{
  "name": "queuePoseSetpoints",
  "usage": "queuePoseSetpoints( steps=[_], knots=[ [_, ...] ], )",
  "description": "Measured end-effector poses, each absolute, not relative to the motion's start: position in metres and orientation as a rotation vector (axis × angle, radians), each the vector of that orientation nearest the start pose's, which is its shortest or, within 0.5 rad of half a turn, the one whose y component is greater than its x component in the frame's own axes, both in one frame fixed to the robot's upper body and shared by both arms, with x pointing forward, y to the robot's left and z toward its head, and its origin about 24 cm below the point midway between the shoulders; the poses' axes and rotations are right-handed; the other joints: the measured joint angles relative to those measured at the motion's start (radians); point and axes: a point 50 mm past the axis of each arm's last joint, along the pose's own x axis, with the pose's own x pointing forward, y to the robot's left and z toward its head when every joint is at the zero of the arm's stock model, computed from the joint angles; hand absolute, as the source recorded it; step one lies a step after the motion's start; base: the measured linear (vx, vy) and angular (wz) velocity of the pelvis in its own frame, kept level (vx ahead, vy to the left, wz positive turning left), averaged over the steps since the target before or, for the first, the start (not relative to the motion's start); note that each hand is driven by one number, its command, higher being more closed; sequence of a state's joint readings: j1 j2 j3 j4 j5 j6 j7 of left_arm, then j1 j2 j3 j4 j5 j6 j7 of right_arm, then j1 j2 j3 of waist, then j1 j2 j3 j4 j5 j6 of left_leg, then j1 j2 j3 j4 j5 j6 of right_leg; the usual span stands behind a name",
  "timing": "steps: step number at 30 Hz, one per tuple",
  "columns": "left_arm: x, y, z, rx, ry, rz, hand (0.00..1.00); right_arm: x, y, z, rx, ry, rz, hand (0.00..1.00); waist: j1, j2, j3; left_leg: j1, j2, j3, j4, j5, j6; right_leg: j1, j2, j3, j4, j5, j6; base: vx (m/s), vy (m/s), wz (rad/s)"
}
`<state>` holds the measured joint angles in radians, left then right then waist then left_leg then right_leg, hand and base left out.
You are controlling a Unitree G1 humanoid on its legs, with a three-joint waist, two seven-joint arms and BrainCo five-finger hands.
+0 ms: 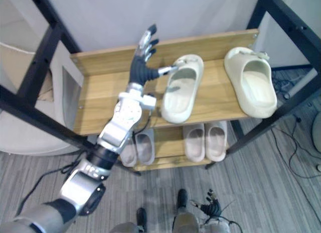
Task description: Organize the slippers on the shoe rack
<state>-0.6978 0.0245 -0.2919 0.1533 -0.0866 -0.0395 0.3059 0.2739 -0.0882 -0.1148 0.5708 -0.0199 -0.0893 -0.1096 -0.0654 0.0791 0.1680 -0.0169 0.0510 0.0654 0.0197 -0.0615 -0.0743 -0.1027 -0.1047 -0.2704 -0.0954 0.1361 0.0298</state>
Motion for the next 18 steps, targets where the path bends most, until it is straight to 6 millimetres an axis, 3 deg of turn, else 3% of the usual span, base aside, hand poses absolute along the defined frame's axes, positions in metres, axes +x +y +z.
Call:
queuePoseSetpoints(
  steps=[3, 8, 18],
  knots=[
    [0.325, 0.049, 0.183, -0.109, -0.456, -0.198, 0.00, 0.113, -0.218, -0.117, -0.118, 0.760, -0.297, 0.00, 0.009, -0.007, -0.015, -0.012, -0.002, -0.018, 0.002, -0.003, 0.004, 0.002, -0.004, -0.016, -0.001, 0.002, 0.000, -0.06, -0.005, 0.14],
    [0.318, 0.050, 0.158, -0.111, -0.378, -0.259, 0.00, 0.111, -0.218, -0.120, -0.120, 0.776, -0.294, 0.00, 0.013, -0.014, -0.028, -0.017, 0.000, -0.026, 0.002, -0.006, 0.009, 0.002, -0.003, -0.024, 0.003, 0.009, 0.002, -0.01, -0.006, 0.03],
    [0.297, 0.028, 0.117, -0.087, -0.234, -0.421, 0.00, 0.110, -0.219, -0.126, -0.138, 0.819, -0.277, 0.00, 0.006, -0.015, -0.044, 0.019, 0.013, -0.035, -0.003, -0.012, -0.008, 0.039, 0.014, -0.029, -0.002, 0.000, -0.001, 0.04, -0.006, 0.01]
  ],
)
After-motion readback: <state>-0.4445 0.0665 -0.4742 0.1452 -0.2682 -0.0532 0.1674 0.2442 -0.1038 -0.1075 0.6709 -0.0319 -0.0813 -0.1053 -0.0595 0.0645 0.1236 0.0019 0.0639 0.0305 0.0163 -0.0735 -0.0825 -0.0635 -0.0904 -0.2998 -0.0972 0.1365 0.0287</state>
